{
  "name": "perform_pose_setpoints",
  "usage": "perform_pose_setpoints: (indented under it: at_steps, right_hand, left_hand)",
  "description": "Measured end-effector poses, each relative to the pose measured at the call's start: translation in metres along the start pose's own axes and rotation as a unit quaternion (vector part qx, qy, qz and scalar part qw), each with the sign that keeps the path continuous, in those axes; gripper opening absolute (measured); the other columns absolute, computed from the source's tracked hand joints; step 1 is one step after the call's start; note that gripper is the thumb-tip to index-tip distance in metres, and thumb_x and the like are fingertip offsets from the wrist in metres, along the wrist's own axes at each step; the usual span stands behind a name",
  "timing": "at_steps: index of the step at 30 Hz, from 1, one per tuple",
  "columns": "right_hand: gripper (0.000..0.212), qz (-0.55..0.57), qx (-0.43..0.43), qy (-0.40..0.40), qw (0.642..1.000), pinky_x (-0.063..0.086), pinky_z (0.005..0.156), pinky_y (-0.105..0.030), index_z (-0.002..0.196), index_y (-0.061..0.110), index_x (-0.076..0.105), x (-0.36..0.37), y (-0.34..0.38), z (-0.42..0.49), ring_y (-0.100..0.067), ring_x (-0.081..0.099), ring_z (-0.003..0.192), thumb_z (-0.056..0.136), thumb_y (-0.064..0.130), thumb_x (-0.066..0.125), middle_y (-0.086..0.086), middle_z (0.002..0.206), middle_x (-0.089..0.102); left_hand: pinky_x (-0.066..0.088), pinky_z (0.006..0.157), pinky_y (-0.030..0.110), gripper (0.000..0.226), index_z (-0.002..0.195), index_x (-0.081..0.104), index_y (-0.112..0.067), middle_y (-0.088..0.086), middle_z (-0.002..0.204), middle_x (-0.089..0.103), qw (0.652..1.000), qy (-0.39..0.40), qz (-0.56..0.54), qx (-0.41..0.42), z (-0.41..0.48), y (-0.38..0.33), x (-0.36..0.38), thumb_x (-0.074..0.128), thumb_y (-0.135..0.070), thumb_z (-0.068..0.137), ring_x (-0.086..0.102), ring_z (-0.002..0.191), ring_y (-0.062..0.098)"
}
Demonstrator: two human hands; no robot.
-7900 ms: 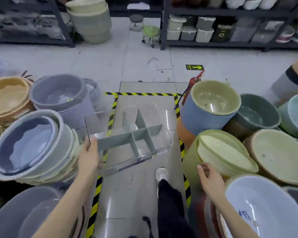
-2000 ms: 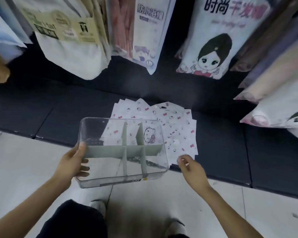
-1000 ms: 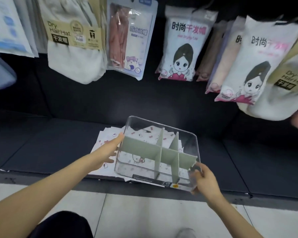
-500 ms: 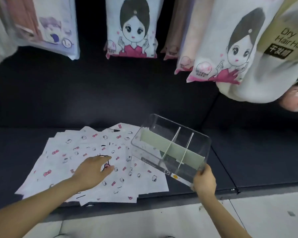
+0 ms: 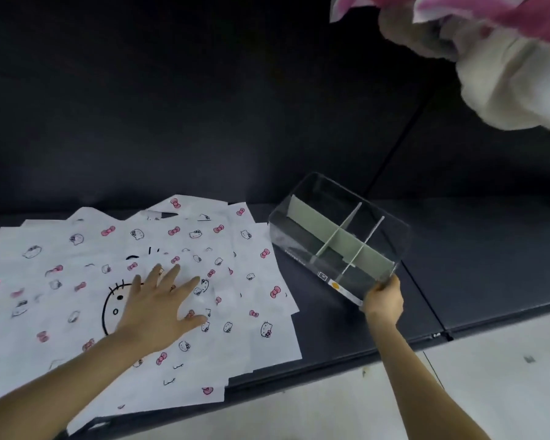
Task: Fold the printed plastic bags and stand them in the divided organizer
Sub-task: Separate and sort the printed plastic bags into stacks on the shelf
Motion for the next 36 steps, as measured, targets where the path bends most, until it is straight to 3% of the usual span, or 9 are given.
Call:
perform_pose_setpoints:
  at_steps: [8,11,14,18,21,25,31,34,36]
  right_hand:
    - [0.039,-0.152,-0.016,-0.055,0.987,0.037,0.07,-0.038,0.132,0.008,0.046,-0.02,0.017,-0.009,-0.041,0.058,0.1,0.102,0.031,0.036,-0.022,0.11,0.063]
    - [0.047,-0.144,-0.176,-0.151,0.962,0.044,0.074,-0.045,0.126,0.002,0.054,-0.024,0.05,-0.058,-0.043,0.057,0.098,0.097,0.037,0.041,-0.022,0.111,0.064]
    - [0.053,-0.066,-0.316,0.024,0.946,0.044,0.071,-0.032,0.111,0.011,0.067,0.031,0.084,-0.136,-0.028,0.062,0.092,0.09,0.052,0.041,-0.003,0.097,0.069]
    - [0.067,-0.187,-0.306,0.271,0.894,0.044,0.08,-0.031,0.119,0.019,0.058,0.13,0.083,-0.213,-0.019,0.055,0.105,0.08,0.072,0.048,0.003,0.107,0.062]
    - [0.051,-0.188,-0.308,0.271,0.892,0.032,0.067,-0.028,0.094,0.021,0.06,0.155,0.088,-0.231,-0.015,0.049,0.091,0.076,0.067,0.057,0.007,0.092,0.056]
    - [0.022,-0.096,-0.295,0.271,0.911,0.031,0.055,-0.014,0.076,0.022,0.049,0.146,0.09,-0.222,-0.014,0.057,0.076,0.087,0.028,0.066,0.009,0.074,0.055]
    - [0.024,0.029,-0.25,0.38,0.89,0.038,0.057,-0.01,0.078,0.029,0.056,0.118,0.101,-0.197,0.002,0.054,0.061,0.087,0.009,0.066,0.017,0.063,0.057]
    - [0.022,0.089,-0.201,0.418,0.881,0.046,0.059,-0.01,0.089,0.027,0.063,0.107,0.105,-0.183,0.003,0.063,0.075,0.087,0.006,0.066,0.012,0.076,0.067]
    - [0.018,0.095,-0.202,0.418,0.881,0.054,0.069,-0.031,0.1,0.021,0.068,0.102,0.108,-0.174,-0.021,0.066,0.085,0.087,0.008,0.066,0.0,0.088,0.071]
  left_hand:
    - [0.003,0.118,0.044,0.1,0.151,0.007,-0.043,-0.001,0.162,-0.001,1.0,-0.006,-0.007,-0.02,-0.002,0.018,0.025,0.003,-0.088,0.062,-0.005,0.148,0.026]
    - [0.013,0.116,0.05,0.1,0.147,0.031,-0.038,0.002,0.159,0.021,0.998,-0.015,-0.052,-0.016,-0.007,0.02,0.024,0.001,-0.08,0.062,0.014,0.147,0.03]
    - [0.039,0.099,0.058,0.086,0.126,0.063,-0.025,0.012,0.136,0.056,0.994,-0.034,-0.102,0.01,-0.014,0.021,0.027,0.01,-0.078,0.084,0.049,0.126,0.042]
    - [0.006,0.114,0.03,0.117,0.144,0.04,-0.03,0.0,0.155,0.025,0.968,-0.093,-0.234,0.012,-0.03,0.024,0.019,-0.001,-0.097,0.058,0.017,0.146,0.024]
    - [0.01,0.109,0.015,0.104,0.14,0.046,-0.029,-0.016,0.145,0.029,0.933,-0.154,-0.324,-0.01,-0.046,0.041,0.011,0.02,-0.094,0.062,0.022,0.137,0.004]
    - [0.042,0.095,0.042,0.061,0.117,0.068,-0.011,0.011,0.122,0.064,0.945,-0.266,-0.191,-0.003,-0.049,0.079,-0.002,0.045,-0.054,0.08,0.061,0.11,0.035]
    - [0.025,0.108,0.044,0.098,0.137,0.052,-0.016,0.006,0.137,0.055,0.981,-0.133,-0.138,-0.026,-0.012,0.109,0.003,0.033,-0.077,0.063,0.046,0.128,0.033]
    - [0.027,0.093,0.034,0.084,0.127,0.062,-0.019,-0.004,0.097,0.069,0.976,-0.168,-0.135,0.002,-0.004,0.092,-0.001,0.048,-0.072,0.063,0.059,0.101,0.028]
    - [0.025,0.085,0.031,0.062,0.117,0.068,-0.02,-0.011,0.075,0.06,0.974,-0.18,-0.137,-0.005,-0.004,0.086,-0.001,0.062,-0.056,0.068,0.059,0.087,0.024]
Point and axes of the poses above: each hand's wrist, its own z-axis towards the middle knuckle, its own x-axis out of the palm, y = z × x, the point moved 8 cm from there along z, towards the middle knuckle
